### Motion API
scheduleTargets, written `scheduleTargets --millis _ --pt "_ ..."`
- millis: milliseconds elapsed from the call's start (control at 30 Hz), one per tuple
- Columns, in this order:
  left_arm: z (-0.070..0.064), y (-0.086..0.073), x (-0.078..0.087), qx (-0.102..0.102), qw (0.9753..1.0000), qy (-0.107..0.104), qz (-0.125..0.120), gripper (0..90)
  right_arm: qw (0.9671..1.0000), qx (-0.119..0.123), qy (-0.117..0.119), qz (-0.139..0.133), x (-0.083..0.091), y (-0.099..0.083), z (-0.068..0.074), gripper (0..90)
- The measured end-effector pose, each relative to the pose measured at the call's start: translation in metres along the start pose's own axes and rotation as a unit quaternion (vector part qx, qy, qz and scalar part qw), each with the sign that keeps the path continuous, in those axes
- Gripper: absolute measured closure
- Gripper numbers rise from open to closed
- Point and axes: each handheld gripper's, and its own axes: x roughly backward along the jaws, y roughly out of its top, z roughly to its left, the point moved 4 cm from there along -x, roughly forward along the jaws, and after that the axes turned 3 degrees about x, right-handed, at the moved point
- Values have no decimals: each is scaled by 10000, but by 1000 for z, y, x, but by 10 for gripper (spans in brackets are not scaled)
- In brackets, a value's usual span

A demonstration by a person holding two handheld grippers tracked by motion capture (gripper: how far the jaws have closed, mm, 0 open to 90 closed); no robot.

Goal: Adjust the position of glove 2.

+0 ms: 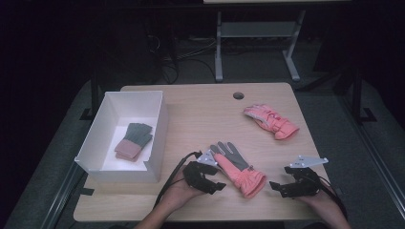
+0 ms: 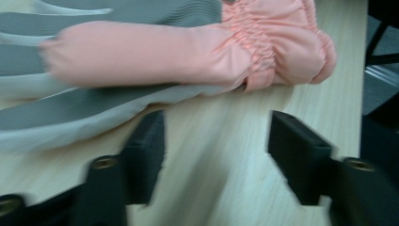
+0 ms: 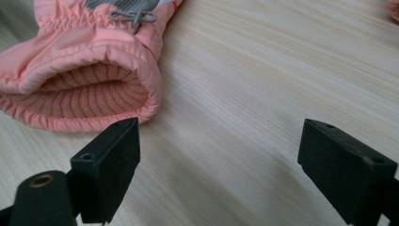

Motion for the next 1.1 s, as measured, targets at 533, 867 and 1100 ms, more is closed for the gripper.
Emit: scheduleTargets --millis 533,867,1100 --pt "13 -37 31 -13 9997 238 -102 141 9993 45 -33 358 0 20 -5 138" --pt "17 -37 31 55 9998 211 -42 146 9996 241 67 129 -1 49 -24 166" --pt "18 -37 31 47 9997 221 -117 146 9997 256 -33 27 -4 72 -40 239"
